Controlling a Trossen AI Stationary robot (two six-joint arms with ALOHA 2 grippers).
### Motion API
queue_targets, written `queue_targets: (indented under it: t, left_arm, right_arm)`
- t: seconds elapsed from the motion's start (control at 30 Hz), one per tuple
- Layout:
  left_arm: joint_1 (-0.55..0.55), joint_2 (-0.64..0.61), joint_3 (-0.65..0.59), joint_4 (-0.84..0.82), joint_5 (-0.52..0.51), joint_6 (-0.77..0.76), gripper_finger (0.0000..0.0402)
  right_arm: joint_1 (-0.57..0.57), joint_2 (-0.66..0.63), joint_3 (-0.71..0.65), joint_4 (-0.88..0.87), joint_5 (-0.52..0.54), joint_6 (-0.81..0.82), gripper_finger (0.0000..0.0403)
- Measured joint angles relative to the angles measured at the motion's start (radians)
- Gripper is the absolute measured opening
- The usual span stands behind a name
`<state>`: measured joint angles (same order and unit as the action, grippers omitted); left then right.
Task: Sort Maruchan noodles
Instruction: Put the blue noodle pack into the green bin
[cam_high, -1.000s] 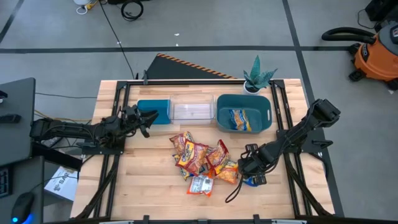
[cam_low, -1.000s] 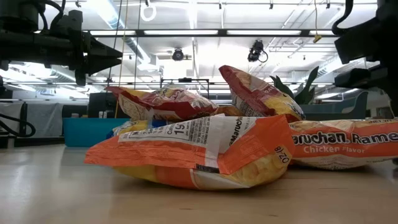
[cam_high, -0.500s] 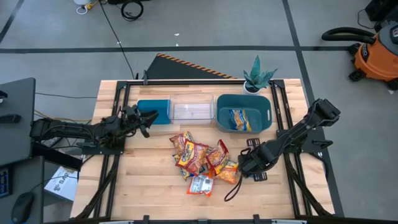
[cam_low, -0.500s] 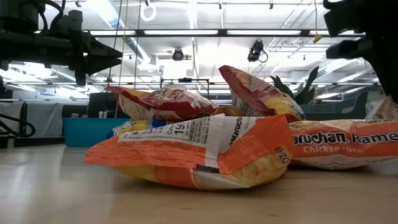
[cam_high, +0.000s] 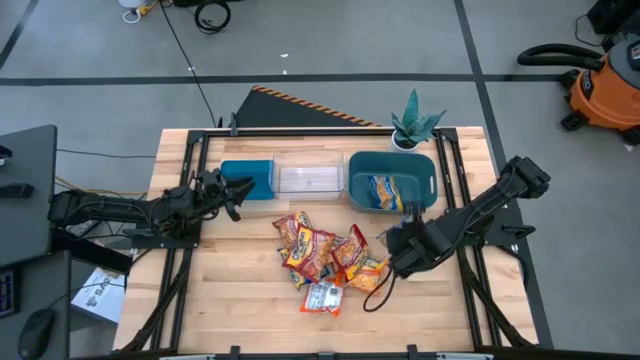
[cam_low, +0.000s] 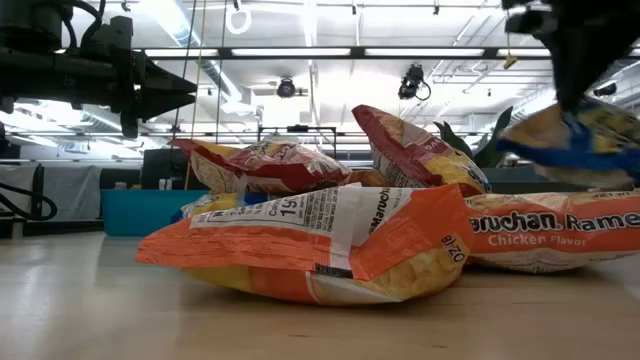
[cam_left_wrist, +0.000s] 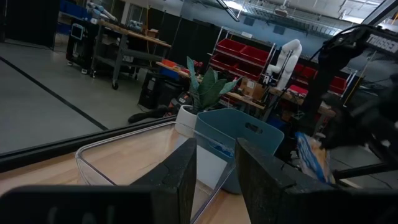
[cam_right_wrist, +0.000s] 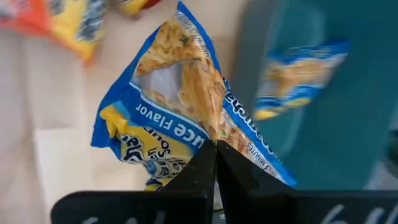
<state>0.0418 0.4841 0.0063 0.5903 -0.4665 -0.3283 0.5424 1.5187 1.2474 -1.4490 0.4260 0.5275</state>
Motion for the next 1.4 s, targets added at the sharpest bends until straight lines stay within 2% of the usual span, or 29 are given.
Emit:
queue_targets:
  t: [0.17,0.4,0.63,0.77,0.9,1.13,1.4]
  left_arm:
    - [0.000,0.000,0.000,0.000,0.000,0.001,0.0115]
    - [0.000,0.000,0.000,0.000,0.000,0.000,0.0115]
    - [0.000,0.000,0.000,0.000,0.000,0.000,0.0115]
    - [0.000,0.000,0.000,0.000,0.000,0.000,0.0115]
    - [0.000,0.000,0.000,0.000,0.000,0.000,0.0115]
    - [0.000,0.000,0.000,0.000,0.000,0.000,0.0115]
    - [0.000,0.000,0.000,-0.005,0.001,0.001,0.0115]
  right_arm:
    - [-0.046,-0.097,0.001,-0.013,0.135,0.026,0.0014]
    - [-0.178,-0.181,0.001,-0.002,0.285,-0.025,0.0015]
    - [-0.351,-0.215,0.001,0.039,0.290,-0.130,0.0021]
    - [-0.439,-0.243,-0.039,0.149,0.287,-0.228,0.0026]
    - [-0.524,-0.268,-0.123,0.357,0.224,-0.340,0.0028]
    - [-0.660,-0.250,-0.231,0.751,-0.027,-0.522,0.0028]
    - [-0.757,-0.218,-0.323,0.804,-0.173,-0.521,0.0027]
